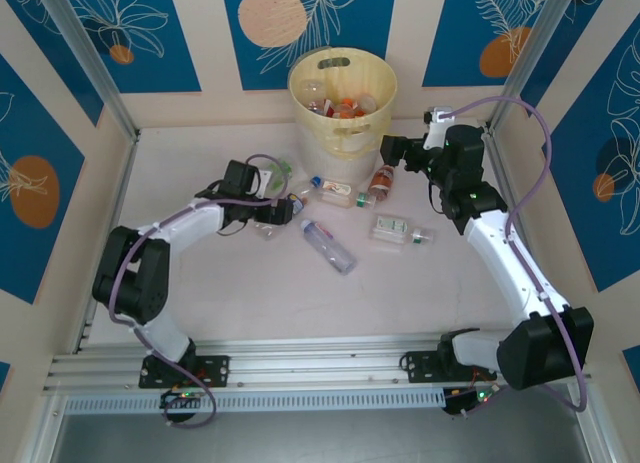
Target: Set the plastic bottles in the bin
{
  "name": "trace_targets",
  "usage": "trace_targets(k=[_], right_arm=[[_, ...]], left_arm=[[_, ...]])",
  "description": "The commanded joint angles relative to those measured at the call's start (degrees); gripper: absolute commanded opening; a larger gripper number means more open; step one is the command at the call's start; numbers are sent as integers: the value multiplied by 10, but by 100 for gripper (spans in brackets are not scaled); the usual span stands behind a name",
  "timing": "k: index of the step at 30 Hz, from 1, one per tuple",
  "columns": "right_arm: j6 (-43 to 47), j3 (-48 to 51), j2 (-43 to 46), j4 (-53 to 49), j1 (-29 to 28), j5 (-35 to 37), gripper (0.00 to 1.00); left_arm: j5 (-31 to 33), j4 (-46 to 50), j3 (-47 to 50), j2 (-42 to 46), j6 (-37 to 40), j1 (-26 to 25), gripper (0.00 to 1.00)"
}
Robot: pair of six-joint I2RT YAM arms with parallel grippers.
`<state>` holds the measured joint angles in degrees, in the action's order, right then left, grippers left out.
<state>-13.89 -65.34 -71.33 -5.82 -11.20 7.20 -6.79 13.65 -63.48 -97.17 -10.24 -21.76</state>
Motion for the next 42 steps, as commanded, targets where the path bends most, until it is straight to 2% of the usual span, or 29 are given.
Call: trace_targets(k=[1,12,18,22,30,42], right_arm=[[-12,-18,-2,2,3,-10,99],[-5,-11,10,-25,7,8,99],[-4,-10,10,-23,11,6,100],[-4,-9,8,-27,14,6,100],[-5,-8,6,-29,18,7,100],[-7,2,4,-6,20,-15,100]], left_arm=[[75,37,-46,-40,40,-12,100],[128,49,-117,-133,100,-74,99],[171,86,-162,-194,93,-79,84],[170,79,-164,-201,91,-80,80],[160,85,-160,-173,92,-80,63],[138,51,-82,-49,74,-80,52]])
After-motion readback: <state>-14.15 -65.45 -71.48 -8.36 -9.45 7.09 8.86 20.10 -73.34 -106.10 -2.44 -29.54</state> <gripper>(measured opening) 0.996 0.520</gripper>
